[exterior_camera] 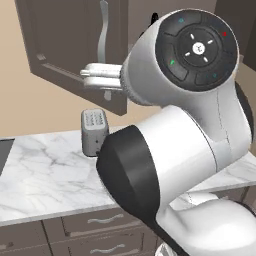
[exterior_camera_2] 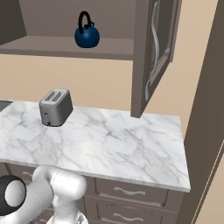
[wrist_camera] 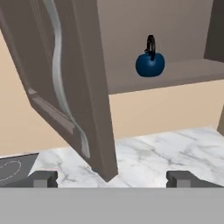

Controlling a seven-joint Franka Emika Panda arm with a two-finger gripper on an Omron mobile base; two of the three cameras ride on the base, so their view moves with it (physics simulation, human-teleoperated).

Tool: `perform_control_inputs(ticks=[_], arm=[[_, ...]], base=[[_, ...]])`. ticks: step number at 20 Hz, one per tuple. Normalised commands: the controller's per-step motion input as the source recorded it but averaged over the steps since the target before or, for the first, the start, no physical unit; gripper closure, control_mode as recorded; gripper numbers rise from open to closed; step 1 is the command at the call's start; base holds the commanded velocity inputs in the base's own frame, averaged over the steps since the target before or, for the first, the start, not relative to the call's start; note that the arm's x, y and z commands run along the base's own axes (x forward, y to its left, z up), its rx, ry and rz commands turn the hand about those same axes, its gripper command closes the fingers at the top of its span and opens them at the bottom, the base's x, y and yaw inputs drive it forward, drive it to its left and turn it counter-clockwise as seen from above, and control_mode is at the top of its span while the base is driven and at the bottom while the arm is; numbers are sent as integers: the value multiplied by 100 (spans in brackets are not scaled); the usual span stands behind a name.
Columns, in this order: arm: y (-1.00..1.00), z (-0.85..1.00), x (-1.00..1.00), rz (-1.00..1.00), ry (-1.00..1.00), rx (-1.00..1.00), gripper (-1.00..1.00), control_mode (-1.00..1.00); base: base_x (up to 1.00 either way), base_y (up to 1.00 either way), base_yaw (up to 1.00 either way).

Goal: Open the cabinet, pick the kettle from the cabinet, and place it in the sink.

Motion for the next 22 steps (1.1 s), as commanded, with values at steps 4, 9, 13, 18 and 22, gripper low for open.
perform_control_inputs(ticks=[4, 9, 13, 18, 22], arm=[[-56, -7, -4, 15, 0, 11, -100, -100], [-54, -8, 0, 17, 6, 12, -100, -100], [-45, -10, 3, 13, 11, 15, -100, -100], [-29, -11, 17, 11, 11, 19, -100, -100], [-6, -9, 39, 9, 8, 22, -100, -100]], base=[[0, 0, 0], [0, 0, 0], [0, 0, 0], [0, 0, 0], [0, 0, 0]])
